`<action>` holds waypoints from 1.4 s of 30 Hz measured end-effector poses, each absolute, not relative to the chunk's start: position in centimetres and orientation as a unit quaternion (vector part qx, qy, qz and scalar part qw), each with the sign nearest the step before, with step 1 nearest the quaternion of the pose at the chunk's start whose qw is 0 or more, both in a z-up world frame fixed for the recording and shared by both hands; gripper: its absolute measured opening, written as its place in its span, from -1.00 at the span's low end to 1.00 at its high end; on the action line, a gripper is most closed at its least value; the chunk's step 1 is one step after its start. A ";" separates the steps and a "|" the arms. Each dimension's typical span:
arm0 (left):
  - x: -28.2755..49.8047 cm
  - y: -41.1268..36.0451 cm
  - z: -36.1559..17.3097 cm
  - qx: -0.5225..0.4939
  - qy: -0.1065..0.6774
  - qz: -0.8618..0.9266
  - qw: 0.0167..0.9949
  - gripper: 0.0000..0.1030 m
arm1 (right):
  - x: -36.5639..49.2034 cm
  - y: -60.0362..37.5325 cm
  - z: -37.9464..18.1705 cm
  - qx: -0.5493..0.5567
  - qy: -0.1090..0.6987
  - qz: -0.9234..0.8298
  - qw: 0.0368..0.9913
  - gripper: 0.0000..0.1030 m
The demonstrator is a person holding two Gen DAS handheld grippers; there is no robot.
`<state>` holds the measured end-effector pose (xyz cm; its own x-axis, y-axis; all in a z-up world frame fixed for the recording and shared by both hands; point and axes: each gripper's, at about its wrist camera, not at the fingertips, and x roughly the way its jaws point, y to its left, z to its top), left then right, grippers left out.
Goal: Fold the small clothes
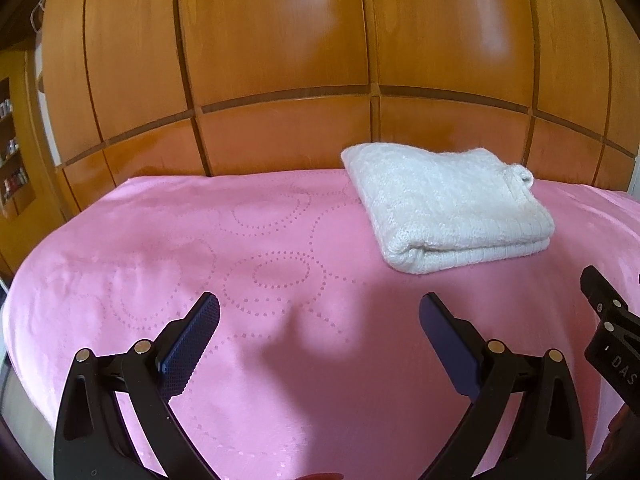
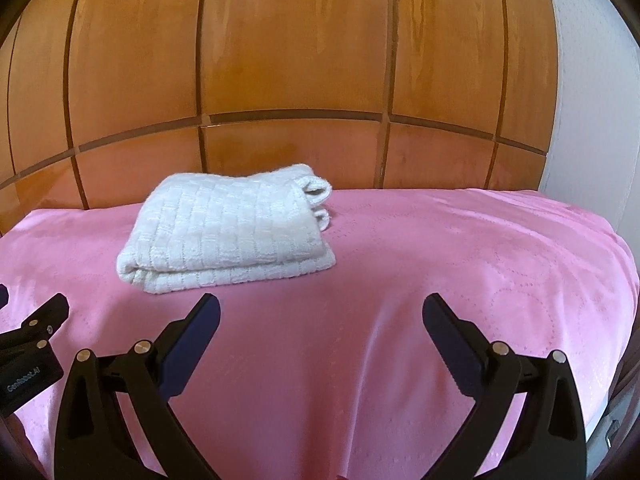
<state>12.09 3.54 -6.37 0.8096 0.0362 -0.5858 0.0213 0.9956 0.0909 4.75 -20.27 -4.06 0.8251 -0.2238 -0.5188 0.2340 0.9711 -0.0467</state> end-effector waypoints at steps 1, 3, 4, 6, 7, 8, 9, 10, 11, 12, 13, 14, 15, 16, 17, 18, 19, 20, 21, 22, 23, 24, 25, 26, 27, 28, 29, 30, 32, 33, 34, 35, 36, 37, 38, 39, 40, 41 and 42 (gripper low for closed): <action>12.1 3.6 -6.3 0.046 0.308 0.003 0.950 0.92 | 4.7 -20.2 -4.0 0.009 0.270 -0.119 0.956 0.96; 12.1 3.7 -6.3 0.045 0.309 0.002 0.950 0.92 | 4.7 -20.1 -3.9 0.008 0.268 -0.118 0.956 0.96; 12.1 3.7 -6.4 0.044 0.310 0.002 0.950 0.92 | 4.7 -20.1 -3.8 0.008 0.267 -0.118 0.956 0.96; 12.1 3.7 -6.4 0.043 0.313 0.000 0.949 0.92 | 4.7 -20.0 -3.8 0.008 0.267 -0.117 0.957 0.96; 12.2 3.7 -6.5 0.041 0.316 0.000 0.948 0.92 | 4.7 -20.0 -3.8 0.008 0.268 -0.117 0.956 0.96; 12.2 3.8 -6.6 0.039 0.319 0.000 0.947 0.92 | 4.7 -20.0 -3.9 0.009 0.268 -0.116 0.956 0.96; 12.2 3.8 -6.7 0.036 0.322 -0.001 0.946 0.92 | 4.7 -20.0 -3.9 0.009 0.269 -0.115 0.956 0.96; 12.2 3.8 -6.8 0.035 0.323 -0.001 0.946 0.92 | 4.7 -19.9 -3.9 0.010 0.269 -0.115 0.956 0.96; 12.2 3.8 -6.8 0.034 0.324 -0.002 0.945 0.92 | 4.7 -20.0 -3.9 0.010 0.269 -0.114 0.956 0.96; 12.2 3.8 -6.9 0.034 0.325 -0.002 0.945 0.92 | 4.7 -20.0 -4.0 0.010 0.270 -0.115 0.956 0.96; 12.2 3.8 -6.9 0.035 0.326 -0.002 0.945 0.92 | 4.7 -20.0 -4.0 0.010 0.270 -0.116 0.956 0.96; 12.1 3.8 -6.9 0.036 0.325 -0.001 0.945 0.92 | 4.8 -20.0 -4.0 0.011 0.271 -0.115 0.956 0.96; 12.2 3.7 -6.9 0.038 0.325 -0.001 0.945 0.92 | 4.8 -20.0 -4.0 0.011 0.271 -0.115 0.955 0.96; 12.2 3.7 -6.9 0.039 0.325 -0.001 0.945 0.92 | 4.7 -20.1 -4.1 0.012 0.272 -0.115 0.955 0.96; 12.2 3.7 -6.9 0.041 0.324 -0.001 0.945 0.92 | 4.7 -20.1 -4.1 0.012 0.272 -0.115 0.955 0.96; 12.2 3.7 -6.9 0.041 0.324 -0.001 0.945 0.92 | 4.8 -20.1 -4.1 0.011 0.272 -0.115 0.955 0.96; 12.2 3.7 -6.9 0.040 0.325 -0.003 0.945 0.92 | 4.8 -20.1 -4.1 0.011 0.272 -0.115 0.955 0.96; 12.2 3.7 -6.9 0.038 0.324 -0.003 0.945 0.92 | 4.7 -20.1 -4.1 0.011 0.272 -0.115 0.955 0.96; 12.1 3.7 -6.9 0.037 0.323 -0.001 0.946 0.92 | 4.8 -20.1 -4.1 0.011 0.272 -0.114 0.955 0.96; 12.1 3.8 -6.8 0.037 0.322 0.000 0.946 0.92 | 4.8 -20.1 -4.1 0.011 0.272 -0.114 0.955 0.96; 12.1 3.8 -6.8 0.037 0.322 -0.001 0.946 0.92 | 4.8 -20.1 -4.1 0.011 0.273 -0.113 0.955 0.96; 12.1 3.7 -6.8 0.038 0.320 -0.002 0.947 0.92 | 4.8 -20.1 -4.1 0.011 0.273 -0.112 0.955 0.96; 12.0 3.7 -6.7 0.038 0.320 -0.002 0.947 0.92 | 4.8 -20.1 -4.1 0.011 0.273 -0.111 0.955 0.96; 12.0 3.6 -6.7 0.039 0.319 -0.002 0.947 0.92 | 4.8 -20.0 -4.2 0.010 0.273 -0.111 0.955 0.96; 12.0 3.6 -6.7 0.040 0.319 -0.004 0.947 0.92 | 4.9 -20.0 -4.1 0.010 0.273 -0.111 0.956 0.96; 12.1 3.6 -6.7 0.041 0.319 -0.007 0.947 0.92 | 4.9 -20.0 -4.1 0.009 0.273 -0.110 0.956 0.96; 12.1 3.6 -6.7 0.040 0.319 -0.010 0.947 0.92 | 4.8 -20.0 -4.1 0.009 0.272 -0.110 0.956 0.96; 12.1 3.6 -6.7 0.038 0.321 -0.011 0.946 0.92 | 4.8 -20.0 -4.1 0.009 0.273 -0.110 0.956 0.96; 12.2 3.7 -6.7 0.033 0.324 -0.015 0.945 0.92 | 4.8 -20.0 -4.2 0.009 0.274 -0.109 0.956 0.96; 12.3 3.7 -6.8 0.030 0.328 -0.017 0.944 0.92 | 4.9 -20.0 -4.3 0.009 0.275 -0.109 0.955 0.96; 12.4 3.7 -6.8 0.028 0.330 -0.018 0.943 0.92 | 4.9 -20.1 -4.3 0.009 0.276 -0.109 0.955 0.96; 12.4 3.7 -6.9 0.026 0.332 -0.021 0.943 0.92 | 4.9 -20.1 -4.4 0.009 0.278 -0.109 0.954 0.96; 12.4 3.7 -7.0 0.026 0.332 -0.020 0.943 0.92 | 5.0 -20.1 -4.5 0.010 0.279 -0.108 0.954 0.96; 12.3 3.7 -7.0 0.029 0.330 -0.018 0.943 0.92 | 5.1 -20.1 -4.5 0.012 0.281 -0.108 0.954 0.96; 12.2 3.5 -7.0 0.037 0.322 -0.016 0.946 0.92 | 5.1 -20.2 -4.5 0.014 0.281 -0.107 0.954 0.96; 12.1 3.4 -6.9 0.044 0.316 -0.011 0.948 0.92 | 5.2 -20.2 -4.6 0.016 0.282 -0.106 0.953 0.96; 12.0 3.1 -6.9 0.053 0.310 -0.008 0.949 0.92 | 5.3 -20.2 -4.6 0.017 0.283 -0.105 0.953 0.96; 11.9 3.0 -6.9 0.058 0.308 -0.011 0.950 0.92 | 5.3 -20.3 -4.7 0.018 0.284 -0.105 0.953 0.96; 12.0 2.9 -6.8 0.059 0.309 -0.013 0.949 0.92 | 5.5 -20.3 -4.7 0.019 0.285 -0.104 0.953 0.96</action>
